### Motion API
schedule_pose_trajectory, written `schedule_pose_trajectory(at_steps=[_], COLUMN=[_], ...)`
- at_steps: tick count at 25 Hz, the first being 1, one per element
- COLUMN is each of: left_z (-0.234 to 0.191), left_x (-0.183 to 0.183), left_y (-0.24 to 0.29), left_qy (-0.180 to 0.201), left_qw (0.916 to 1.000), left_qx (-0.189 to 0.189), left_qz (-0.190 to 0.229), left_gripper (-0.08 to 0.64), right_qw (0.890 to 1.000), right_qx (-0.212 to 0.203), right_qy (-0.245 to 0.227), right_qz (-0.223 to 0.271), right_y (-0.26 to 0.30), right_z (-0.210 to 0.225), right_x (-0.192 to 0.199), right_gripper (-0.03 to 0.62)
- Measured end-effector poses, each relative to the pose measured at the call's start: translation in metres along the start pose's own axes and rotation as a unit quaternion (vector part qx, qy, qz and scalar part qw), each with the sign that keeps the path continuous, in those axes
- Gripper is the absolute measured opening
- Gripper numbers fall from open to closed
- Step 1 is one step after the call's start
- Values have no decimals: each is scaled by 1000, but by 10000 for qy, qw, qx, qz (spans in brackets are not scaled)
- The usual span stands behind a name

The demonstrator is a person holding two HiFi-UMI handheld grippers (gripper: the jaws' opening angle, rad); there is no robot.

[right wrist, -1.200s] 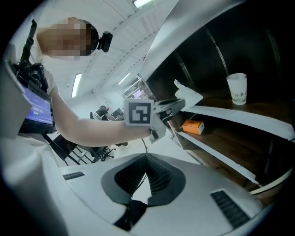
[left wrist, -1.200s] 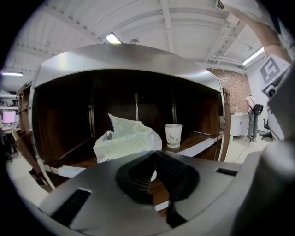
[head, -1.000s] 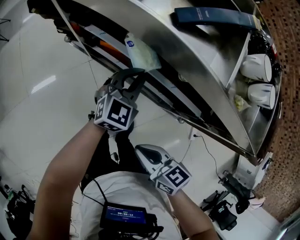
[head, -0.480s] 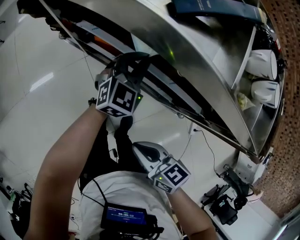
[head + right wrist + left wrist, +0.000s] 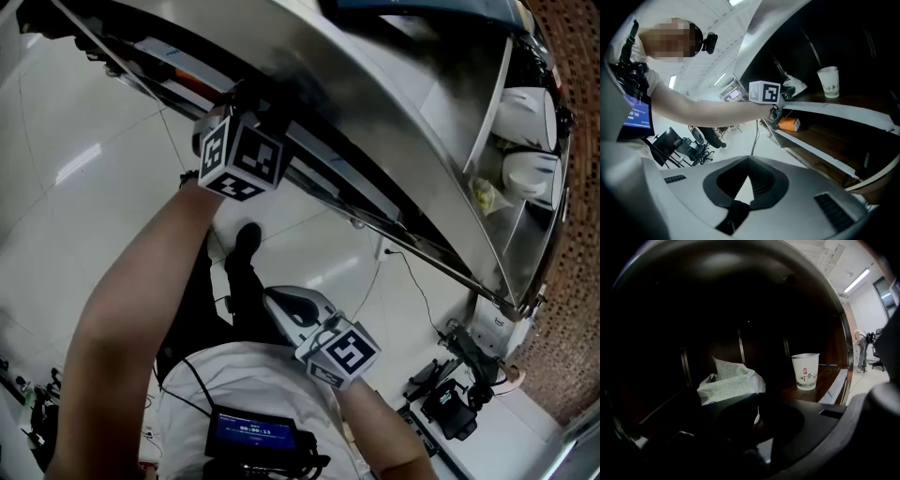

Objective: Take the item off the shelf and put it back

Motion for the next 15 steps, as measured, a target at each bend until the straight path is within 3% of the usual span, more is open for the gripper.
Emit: schedule_pose_trajectory(at_steps=[3,6,15], left_z=[4,10,-4], left_x=[-1,1,1], left_y=[2,1,-17], left_qy=[-20,-3,-132], left_qw=[10000,9998,9998], left_qx=[34,126,-69], left_qz=[-84,-181,-146], left_gripper=[45,135,138], right_qw=[9999,9998,9996], right_qx=[35,30,74], right_qy=[-79,-124,-154], right_qz=[87,157,235], right_y=[-2,-2,-2], right_z=[4,3,2], right_x=[1,-1,0], right_gripper=[6,6,6])
Point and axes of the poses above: the fingertips, and each gripper's own axes: y forward along the fingers, z to its right, x out of its underside, the point moved 1 cm from there along -y, backward along the fingers, and after that the axes turned 13 degrees about -x, right-handed, at the moved point
